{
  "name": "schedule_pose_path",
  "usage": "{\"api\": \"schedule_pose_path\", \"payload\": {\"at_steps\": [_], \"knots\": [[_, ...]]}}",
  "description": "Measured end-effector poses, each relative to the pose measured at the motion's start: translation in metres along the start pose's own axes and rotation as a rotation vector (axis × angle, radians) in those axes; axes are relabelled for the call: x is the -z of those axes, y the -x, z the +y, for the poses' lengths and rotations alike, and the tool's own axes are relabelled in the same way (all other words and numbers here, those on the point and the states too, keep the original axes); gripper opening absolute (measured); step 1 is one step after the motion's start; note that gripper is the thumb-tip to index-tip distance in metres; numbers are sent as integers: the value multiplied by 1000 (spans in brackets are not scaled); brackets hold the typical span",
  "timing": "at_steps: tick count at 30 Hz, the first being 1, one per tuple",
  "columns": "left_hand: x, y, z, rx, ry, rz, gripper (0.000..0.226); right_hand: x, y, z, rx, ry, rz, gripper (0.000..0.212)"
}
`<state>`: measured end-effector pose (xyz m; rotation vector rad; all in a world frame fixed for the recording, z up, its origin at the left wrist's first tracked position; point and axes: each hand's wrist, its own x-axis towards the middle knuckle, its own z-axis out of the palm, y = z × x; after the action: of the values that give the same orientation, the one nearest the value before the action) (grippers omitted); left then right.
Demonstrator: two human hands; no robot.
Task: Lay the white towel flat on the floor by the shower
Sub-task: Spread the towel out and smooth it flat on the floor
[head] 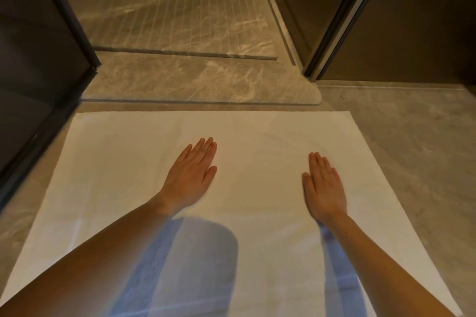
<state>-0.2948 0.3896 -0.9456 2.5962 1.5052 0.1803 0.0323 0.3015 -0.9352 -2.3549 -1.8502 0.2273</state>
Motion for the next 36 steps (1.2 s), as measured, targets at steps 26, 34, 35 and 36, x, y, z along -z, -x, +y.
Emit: {"api": "schedule_pose_path", "payload": {"at_steps": [26,34,35,36], "knots": [[-7,-1,-4,91,-16,35,70,-26,-90,-125,308,-12,-74,55],[-6,-1,-5,48,-35,26,71,-6,-87,-22,144,16,-41,55],[-5,0,-4,50,-33,28,71,-3,-85,-12,131,23,-34,55],[-5,-1,-4,53,-31,26,71,-1,-83,-2,119,28,-27,55]]}}
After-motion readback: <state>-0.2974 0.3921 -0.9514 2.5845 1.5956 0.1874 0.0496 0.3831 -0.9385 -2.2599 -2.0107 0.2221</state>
